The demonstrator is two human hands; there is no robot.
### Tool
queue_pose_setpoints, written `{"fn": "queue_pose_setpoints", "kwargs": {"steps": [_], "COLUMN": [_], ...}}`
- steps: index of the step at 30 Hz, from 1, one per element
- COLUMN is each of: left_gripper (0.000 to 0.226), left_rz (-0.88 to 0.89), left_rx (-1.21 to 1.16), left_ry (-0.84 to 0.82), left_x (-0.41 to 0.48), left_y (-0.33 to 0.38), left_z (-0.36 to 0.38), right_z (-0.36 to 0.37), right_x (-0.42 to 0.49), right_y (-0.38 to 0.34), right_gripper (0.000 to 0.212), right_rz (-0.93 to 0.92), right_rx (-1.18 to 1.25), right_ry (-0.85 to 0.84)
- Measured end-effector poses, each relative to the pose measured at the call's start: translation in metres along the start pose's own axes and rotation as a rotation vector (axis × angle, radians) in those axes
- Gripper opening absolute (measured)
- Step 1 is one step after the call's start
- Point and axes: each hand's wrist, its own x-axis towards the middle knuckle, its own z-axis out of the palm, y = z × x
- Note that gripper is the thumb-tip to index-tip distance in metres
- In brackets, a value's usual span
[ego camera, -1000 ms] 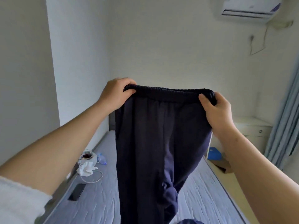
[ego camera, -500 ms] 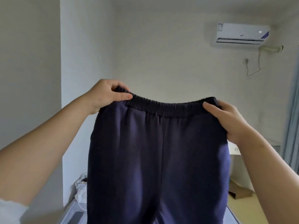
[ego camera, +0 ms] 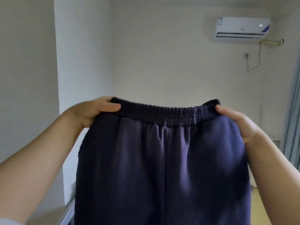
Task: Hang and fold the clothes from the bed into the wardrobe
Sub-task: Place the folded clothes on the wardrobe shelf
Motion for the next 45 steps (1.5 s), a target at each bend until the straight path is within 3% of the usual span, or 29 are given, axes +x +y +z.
{"fn": "queue_pose_setpoints", "kwargs": {"steps": [2,5,8,12,15,16,19,22,24,28,29,32,34,37,40,43,45], "left_gripper": [0.059,0.044,0.043,0.05,0.014,0.015,0.029,0.022,0.012,0.008,0.005,0.026,0.015,0.029,0.027,0.034,0.049], "left_rz": [-0.157,-0.106,-0.039,-0.216,-0.413,-0.489,-0.713,-0.814,-0.776,-0.608,-0.558,-0.409,-0.326,-0.261,-0.225,-0.182,-0.157], "left_rx": [-0.087,-0.185,-0.296,-0.304,-0.313,-0.321,-0.28,-0.261,-0.317,-0.418,-0.392,-0.253,-0.157,-0.093,-0.174,-0.295,-0.212], "left_ry": [-0.001,-0.05,-0.002,0.085,0.211,0.261,0.36,0.51,0.637,0.757,0.768,0.777,0.77,0.751,0.71,0.612,0.524], "left_x": [0.003,-0.006,-0.005,0.001,0.008,0.011,0.02,0.026,0.03,0.036,0.038,0.042,0.042,0.038,0.031,0.023,0.019], "left_y": [-0.019,-0.029,-0.033,-0.053,-0.072,-0.078,-0.101,-0.12,-0.129,-0.128,-0.127,-0.125,-0.122,-0.118,-0.114,-0.109,-0.11], "left_z": [0.009,0.011,0.005,0.007,0.014,0.016,0.03,0.056,0.074,0.107,0.114,0.132,0.146,0.161,0.165,0.158,0.152], "right_z": [0.004,0.001,-0.002,-0.011,-0.019,-0.021,-0.024,-0.027,-0.017,0.002,0.008,0.027,0.04,0.055,0.06,0.059,0.056], "right_x": [0.0,-0.006,-0.001,0.008,0.011,0.012,0.016,0.025,0.029,0.034,0.033,0.025,0.02,0.012,0.004,-0.003,-0.008], "right_y": [0.014,0.028,0.031,0.045,0.064,0.071,0.088,0.104,0.111,0.118,0.117,0.12,0.127,0.138,0.143,0.14,0.138], "right_gripper": [0.064,0.063,0.057,0.062,0.058,0.055,0.026,0.033,0.021,0.018,0.016,0.015,0.016,0.012,0.004,0.018,0.033], "right_rz": [0.114,0.048,0.01,0.142,0.189,0.206,0.33,0.402,0.368,0.19,0.154,0.064,0.01,-0.034,-0.04,-0.027,-0.021], "right_rx": [0.077,0.197,0.244,0.278,0.292,0.312,0.3,0.122,-0.033,-0.334,-0.374,-0.432,-0.453,-0.438,-0.308,-0.137,-0.053], "right_ry": [0.049,0.079,0.033,0.02,0.066,0.084,0.27,0.542,0.65,0.704,0.706,0.685,0.657,0.591,0.467,0.283,0.136]}}
